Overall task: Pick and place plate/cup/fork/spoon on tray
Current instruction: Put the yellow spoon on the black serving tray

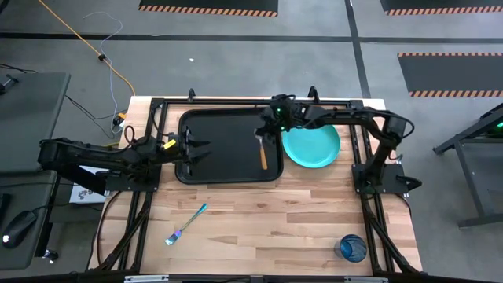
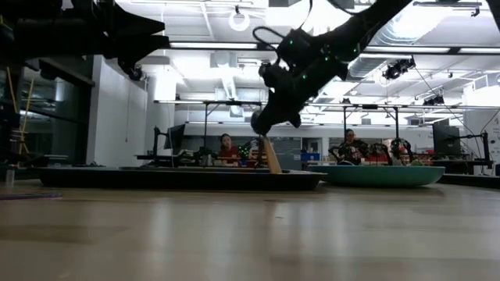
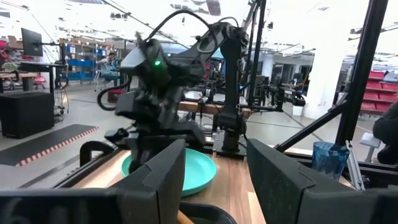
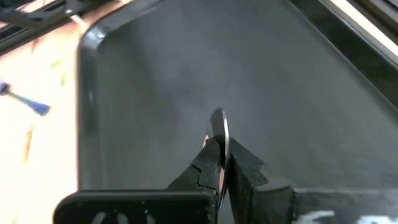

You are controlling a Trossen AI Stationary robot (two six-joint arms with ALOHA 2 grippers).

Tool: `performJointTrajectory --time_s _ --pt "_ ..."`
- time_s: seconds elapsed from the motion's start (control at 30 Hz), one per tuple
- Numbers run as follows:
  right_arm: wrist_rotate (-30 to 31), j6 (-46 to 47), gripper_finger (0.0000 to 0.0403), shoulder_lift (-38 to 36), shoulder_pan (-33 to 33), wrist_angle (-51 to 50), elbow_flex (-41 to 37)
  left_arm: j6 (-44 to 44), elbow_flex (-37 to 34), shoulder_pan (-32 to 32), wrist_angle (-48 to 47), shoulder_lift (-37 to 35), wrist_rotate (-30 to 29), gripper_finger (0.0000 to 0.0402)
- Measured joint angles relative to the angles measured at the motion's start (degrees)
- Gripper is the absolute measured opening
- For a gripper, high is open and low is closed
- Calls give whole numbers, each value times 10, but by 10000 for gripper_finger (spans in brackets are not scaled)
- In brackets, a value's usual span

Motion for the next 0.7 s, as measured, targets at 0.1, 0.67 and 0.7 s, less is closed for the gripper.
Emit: performJointTrajectory --time_s 0.1,0.67,0.7 --pt "1 13 0 10 -12 3 0 0 0 0 0 0 0 161" --pt "64 38 2 63 -24 6 2 0 0 0 0 0 0 161" --pt "62 39 2 69 -24 7 2 0 0 0 0 0 0 161"
